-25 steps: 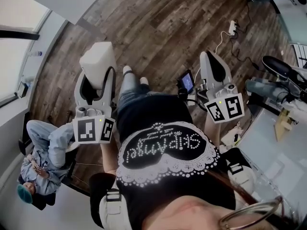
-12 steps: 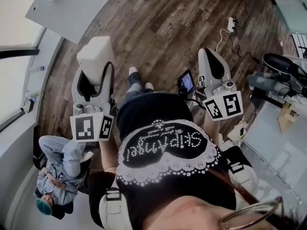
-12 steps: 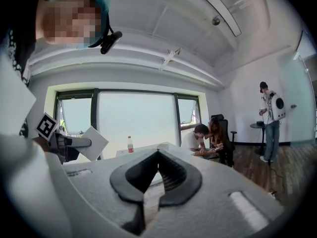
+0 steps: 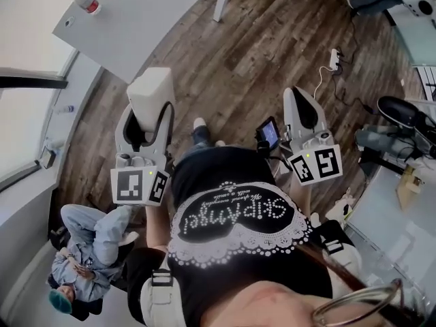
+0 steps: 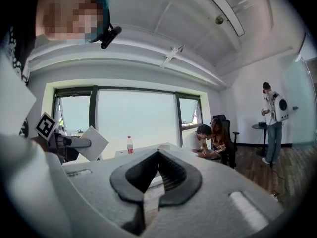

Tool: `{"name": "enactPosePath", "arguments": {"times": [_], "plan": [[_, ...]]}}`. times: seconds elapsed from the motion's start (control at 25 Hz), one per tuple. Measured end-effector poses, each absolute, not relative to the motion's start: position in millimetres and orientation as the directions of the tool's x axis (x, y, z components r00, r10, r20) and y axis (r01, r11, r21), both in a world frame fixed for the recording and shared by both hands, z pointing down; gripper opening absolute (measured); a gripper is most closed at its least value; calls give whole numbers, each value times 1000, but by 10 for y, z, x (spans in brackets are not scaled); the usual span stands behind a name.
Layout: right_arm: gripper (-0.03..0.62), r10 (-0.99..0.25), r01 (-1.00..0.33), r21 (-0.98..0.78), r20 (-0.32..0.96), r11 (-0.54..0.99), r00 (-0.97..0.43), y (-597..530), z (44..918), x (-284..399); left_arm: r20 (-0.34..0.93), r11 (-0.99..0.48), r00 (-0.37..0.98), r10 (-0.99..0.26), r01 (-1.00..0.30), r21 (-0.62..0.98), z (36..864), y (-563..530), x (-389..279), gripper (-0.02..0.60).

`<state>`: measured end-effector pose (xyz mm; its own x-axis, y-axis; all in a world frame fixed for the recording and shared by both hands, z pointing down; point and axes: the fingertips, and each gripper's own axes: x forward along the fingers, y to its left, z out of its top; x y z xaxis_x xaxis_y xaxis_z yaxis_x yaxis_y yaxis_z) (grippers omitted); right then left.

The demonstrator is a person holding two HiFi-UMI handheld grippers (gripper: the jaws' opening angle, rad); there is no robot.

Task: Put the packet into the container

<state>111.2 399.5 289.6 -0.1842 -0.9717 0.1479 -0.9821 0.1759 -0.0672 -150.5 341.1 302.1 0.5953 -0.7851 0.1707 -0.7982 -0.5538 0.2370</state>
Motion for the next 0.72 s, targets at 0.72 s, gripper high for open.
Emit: {"name": "enactPosePath", "arguments": {"times": [0.72], "plan": [[2, -964, -975, -76, 153, 210, -220, 3751, 3019, 807, 184, -525, 568, -802, -817, 238, 3165, 3231, -1821, 279]]}}
